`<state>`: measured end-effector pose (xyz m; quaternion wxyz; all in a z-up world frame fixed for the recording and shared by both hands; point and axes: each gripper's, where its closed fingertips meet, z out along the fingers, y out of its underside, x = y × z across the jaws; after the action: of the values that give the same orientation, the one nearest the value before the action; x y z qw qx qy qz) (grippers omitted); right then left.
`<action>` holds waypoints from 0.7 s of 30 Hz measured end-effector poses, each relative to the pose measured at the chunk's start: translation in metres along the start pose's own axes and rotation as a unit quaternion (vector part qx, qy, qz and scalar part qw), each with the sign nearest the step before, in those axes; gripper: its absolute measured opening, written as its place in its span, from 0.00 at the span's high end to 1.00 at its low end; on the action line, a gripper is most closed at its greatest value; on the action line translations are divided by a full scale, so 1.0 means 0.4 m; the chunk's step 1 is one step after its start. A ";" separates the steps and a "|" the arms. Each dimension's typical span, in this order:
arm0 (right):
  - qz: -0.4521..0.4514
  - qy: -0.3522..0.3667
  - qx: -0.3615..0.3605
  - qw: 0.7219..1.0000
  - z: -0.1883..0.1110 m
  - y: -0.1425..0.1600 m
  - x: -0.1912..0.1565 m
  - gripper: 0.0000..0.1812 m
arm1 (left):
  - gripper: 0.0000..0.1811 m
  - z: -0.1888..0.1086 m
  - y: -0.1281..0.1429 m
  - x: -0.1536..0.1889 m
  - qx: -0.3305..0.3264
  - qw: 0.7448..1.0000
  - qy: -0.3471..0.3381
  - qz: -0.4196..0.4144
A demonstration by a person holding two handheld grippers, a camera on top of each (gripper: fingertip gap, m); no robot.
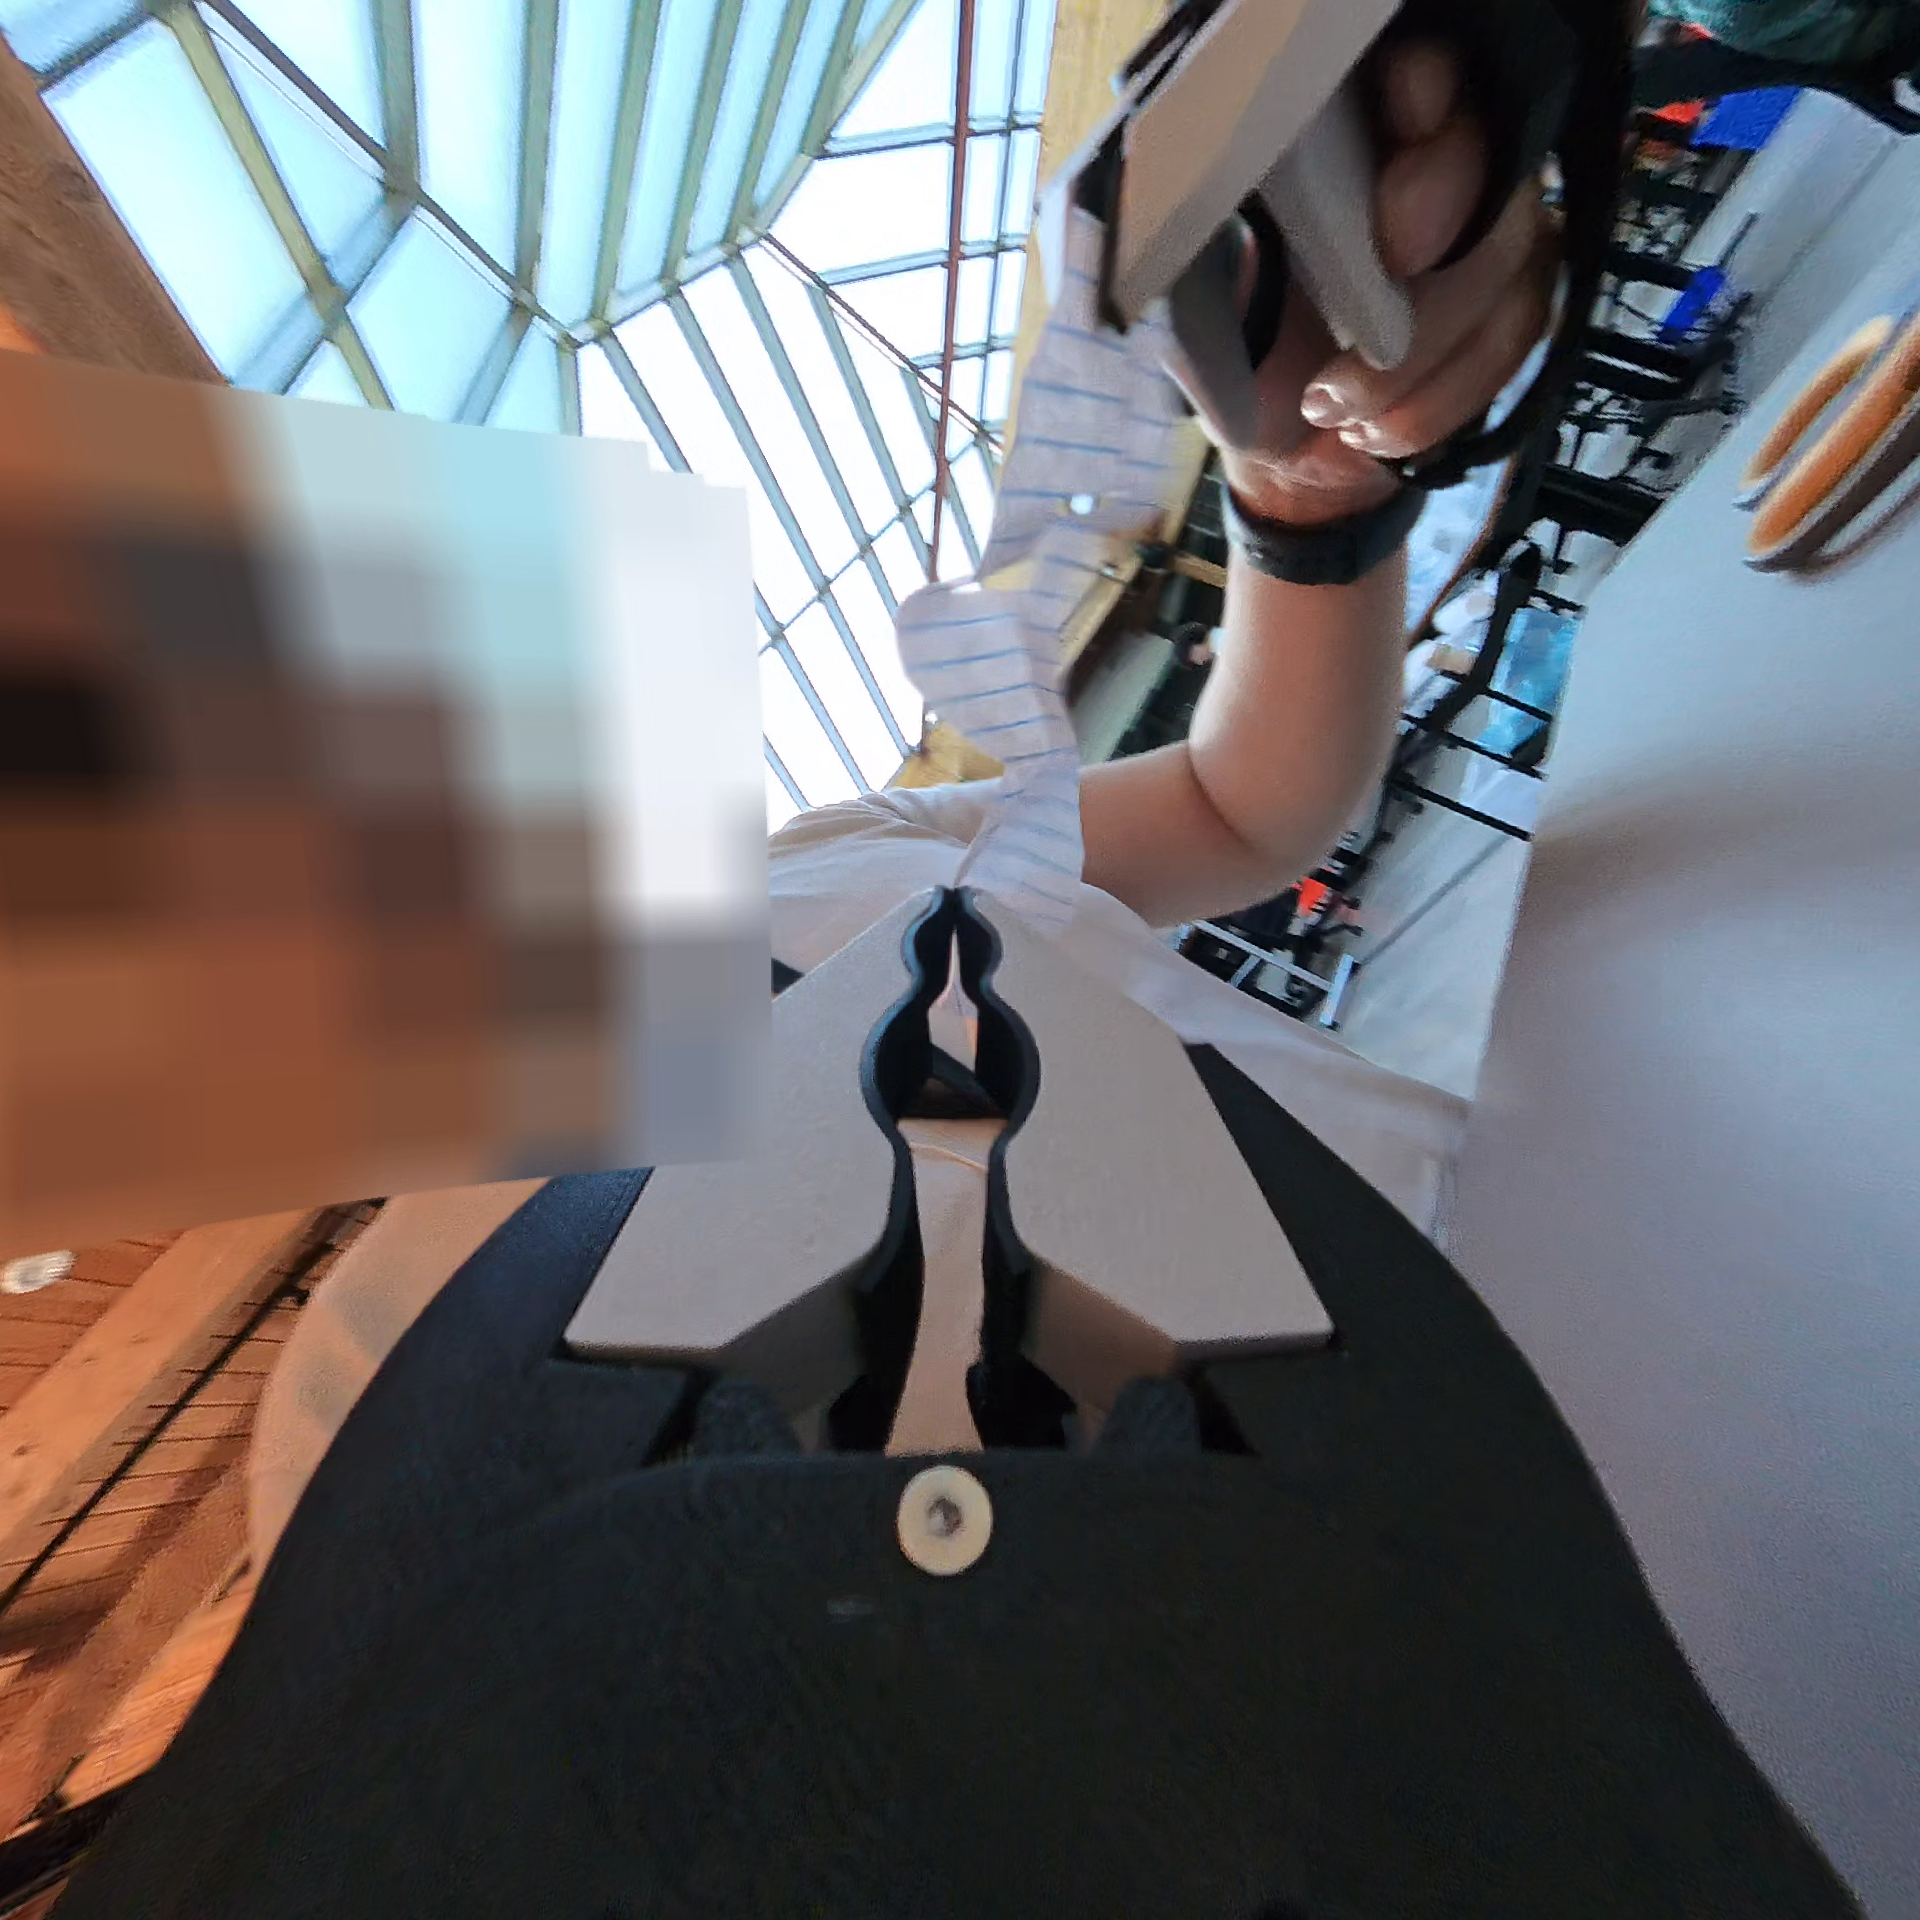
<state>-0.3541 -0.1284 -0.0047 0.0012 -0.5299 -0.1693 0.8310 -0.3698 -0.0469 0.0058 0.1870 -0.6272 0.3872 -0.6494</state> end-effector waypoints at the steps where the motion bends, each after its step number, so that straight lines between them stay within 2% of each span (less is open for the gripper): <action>1: -0.013 0.028 -0.011 0.999 -0.001 0.005 0.018 1.00 | 1.00 -0.001 -0.004 0.007 0.007 1.000 0.011 -0.009; 5: -0.129 0.171 -0.023 0.976 -0.032 -0.024 0.089 0.90 | 1.00 -0.006 -0.002 0.010 -0.009 1.000 -0.013 0.007; 8: -0.250 0.263 -0.005 0.932 -0.063 -0.094 0.092 0.83 | 1.00 -0.007 -0.002 0.008 -0.030 0.999 -0.035 0.025; 10: -0.313 0.300 -0.003 0.901 -0.071 -0.135 0.070 0.80 | 1.00 -0.007 -0.013 0.010 -0.033 0.999 -0.034 0.027; 12: -0.352 0.303 0.007 0.886 -0.062 -0.172 0.036 0.80 | 1.00 -0.006 -0.025 0.007 -0.037 0.998 -0.039 0.032; 16: -0.327 0.286 -0.040 0.900 -0.027 -0.165 0.035 0.84 | 1.00 0.010 -0.050 0.020 -0.044 0.998 -0.026 0.045; 17: -0.327 0.279 -0.042 0.902 -0.020 -0.163 0.034 0.90 | 1.00 0.017 -0.054 0.025 -0.048 0.998 -0.018 0.048; 18: -0.327 0.262 -0.047 0.907 -0.012 -0.155 0.025 1.00 | 1.00 0.025 -0.057 0.029 -0.053 0.997 -0.010 0.049; 19: -0.324 0.256 -0.036 0.910 -0.009 -0.159 0.017 1.00 | 1.00 0.033 -0.062 0.029 -0.054 0.997 -0.007 0.051; 20: -0.323 0.255 -0.017 0.911 -0.012 -0.166 0.009 1.00 | 0.95 0.039 -0.071 0.019 -0.050 0.997 -0.015 0.050; 21: -0.327 0.256 0.001 0.910 -0.018 -0.173 -0.003 1.00 | 0.82 0.042 -0.082 0.003 -0.040 0.998 -0.030 0.047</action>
<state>-0.3596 -0.0616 0.0131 0.3165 -0.6398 -0.3260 0.6198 -0.3460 -0.0314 0.0294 0.2033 -0.6348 0.4361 -0.6046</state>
